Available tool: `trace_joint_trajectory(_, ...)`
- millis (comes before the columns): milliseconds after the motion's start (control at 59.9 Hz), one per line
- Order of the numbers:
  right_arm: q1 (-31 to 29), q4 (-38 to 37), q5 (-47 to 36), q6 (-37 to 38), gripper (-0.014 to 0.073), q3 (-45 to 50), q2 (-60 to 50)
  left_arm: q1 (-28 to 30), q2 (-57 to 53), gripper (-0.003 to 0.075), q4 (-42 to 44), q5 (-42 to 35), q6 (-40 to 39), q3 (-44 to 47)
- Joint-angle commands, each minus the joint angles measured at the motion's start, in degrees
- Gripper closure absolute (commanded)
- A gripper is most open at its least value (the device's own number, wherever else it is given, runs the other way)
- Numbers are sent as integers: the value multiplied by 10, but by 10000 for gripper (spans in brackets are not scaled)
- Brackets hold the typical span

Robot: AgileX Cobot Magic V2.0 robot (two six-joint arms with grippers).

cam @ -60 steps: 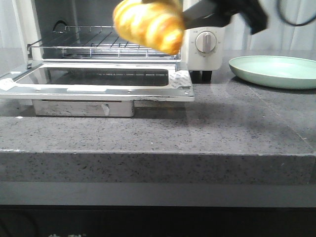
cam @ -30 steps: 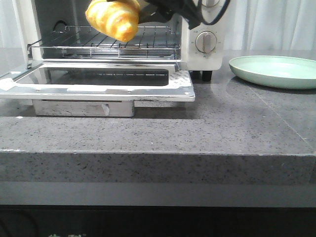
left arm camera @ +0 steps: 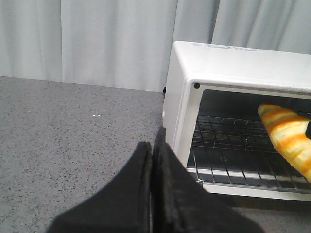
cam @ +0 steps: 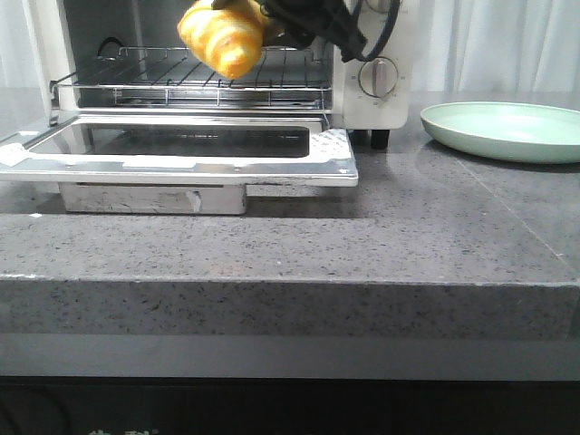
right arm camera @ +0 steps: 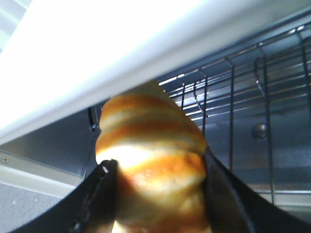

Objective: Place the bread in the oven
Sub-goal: 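Carry the croissant with the right gripper into the open oven, then release the croissant onto the oven rack with the right gripper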

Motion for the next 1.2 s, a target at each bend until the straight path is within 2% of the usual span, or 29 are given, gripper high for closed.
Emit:
trace_joint_trajectory(0,1,3,-31,-9,322,-22,-30,0,-2,741,-5,-44,-6,-16)
trace_joint_trajectory(83,1,3,-33,-9,226,-22,-29,0,-2,741,-5,-44,-6,-16)
trace_joint_trajectory(200,1,3,-33,-9,47,-22,-24,0,-2,741,-5,-44,-6,-16)
trace_joint_trajectory(334,1,3,-33,-9,-42,-22,-24,0,-2,741,-5,-44,-6,-16)
trace_joint_trajectory(684,1,2,-33,-14,-43,-20,-42,0,-2,741,-5,-44,-6,-16)
trace_joint_trajectory(784,1,3,-22,-47,-43,-11,-52,0,-2,741,-5,-44,-6,-16)
trace_joint_trajectory(1051,1,3,18,-50,-37,29,-88,0,-2,741,-5,-44,-6,-16)
trace_joint_trajectory(1134,1,3,9,-50,-2,55,-108,0,-2,741,-5,-44,-6,-16)
trace_joint_trajectory(1184,1,3,4,-50,53,74,-123,0,-2,741,-5,-44,-6,-16)
